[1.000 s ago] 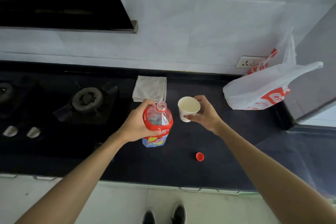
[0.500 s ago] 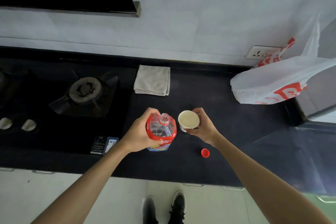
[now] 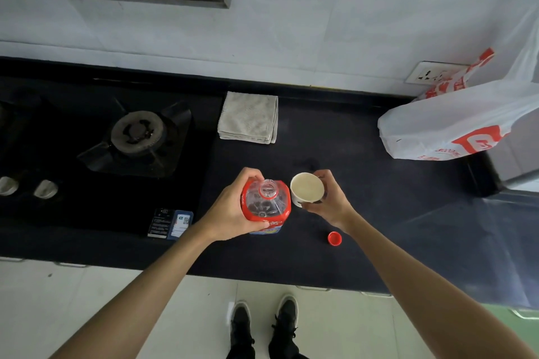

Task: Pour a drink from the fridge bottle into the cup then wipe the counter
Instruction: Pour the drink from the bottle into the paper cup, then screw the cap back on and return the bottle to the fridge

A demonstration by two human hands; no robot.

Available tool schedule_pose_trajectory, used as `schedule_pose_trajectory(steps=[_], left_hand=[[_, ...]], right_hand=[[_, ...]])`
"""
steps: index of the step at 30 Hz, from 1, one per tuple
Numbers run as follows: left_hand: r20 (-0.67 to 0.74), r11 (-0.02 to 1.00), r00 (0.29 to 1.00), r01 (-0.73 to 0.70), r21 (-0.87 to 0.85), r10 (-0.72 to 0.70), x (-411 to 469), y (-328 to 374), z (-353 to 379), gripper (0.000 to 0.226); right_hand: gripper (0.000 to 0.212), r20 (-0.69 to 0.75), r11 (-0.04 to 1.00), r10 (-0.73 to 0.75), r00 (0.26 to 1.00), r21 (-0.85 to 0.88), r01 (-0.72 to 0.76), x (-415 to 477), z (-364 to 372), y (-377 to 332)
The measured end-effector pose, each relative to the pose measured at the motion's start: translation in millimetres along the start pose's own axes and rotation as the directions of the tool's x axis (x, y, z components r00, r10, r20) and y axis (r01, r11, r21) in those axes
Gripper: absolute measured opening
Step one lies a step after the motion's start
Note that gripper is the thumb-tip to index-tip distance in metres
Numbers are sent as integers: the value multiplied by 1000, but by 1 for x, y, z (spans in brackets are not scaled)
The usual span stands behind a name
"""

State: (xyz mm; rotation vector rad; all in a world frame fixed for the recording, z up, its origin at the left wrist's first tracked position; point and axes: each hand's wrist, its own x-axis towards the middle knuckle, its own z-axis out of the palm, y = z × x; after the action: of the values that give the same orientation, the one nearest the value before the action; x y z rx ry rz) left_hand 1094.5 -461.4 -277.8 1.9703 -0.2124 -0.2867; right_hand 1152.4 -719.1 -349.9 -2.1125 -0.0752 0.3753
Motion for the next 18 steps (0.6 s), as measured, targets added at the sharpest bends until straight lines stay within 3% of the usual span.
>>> schedule_pose_trajectory(steps=[8, 13, 18], left_hand=[[40, 999, 999, 28, -44, -27, -3, -3, 0, 82], [43, 998, 998, 41, -46, -39, -3, -2, 1, 84], [42, 997, 998, 51, -53, -49, -5, -3, 3, 85]], right_hand=[[75, 13, 1000, 18, 1000, 14, -18, 2, 0, 4], [87, 96, 998, 34, 995, 42, -38, -3, -4, 8], [95, 54, 990, 89, 995, -111, -83, -20, -24, 16]])
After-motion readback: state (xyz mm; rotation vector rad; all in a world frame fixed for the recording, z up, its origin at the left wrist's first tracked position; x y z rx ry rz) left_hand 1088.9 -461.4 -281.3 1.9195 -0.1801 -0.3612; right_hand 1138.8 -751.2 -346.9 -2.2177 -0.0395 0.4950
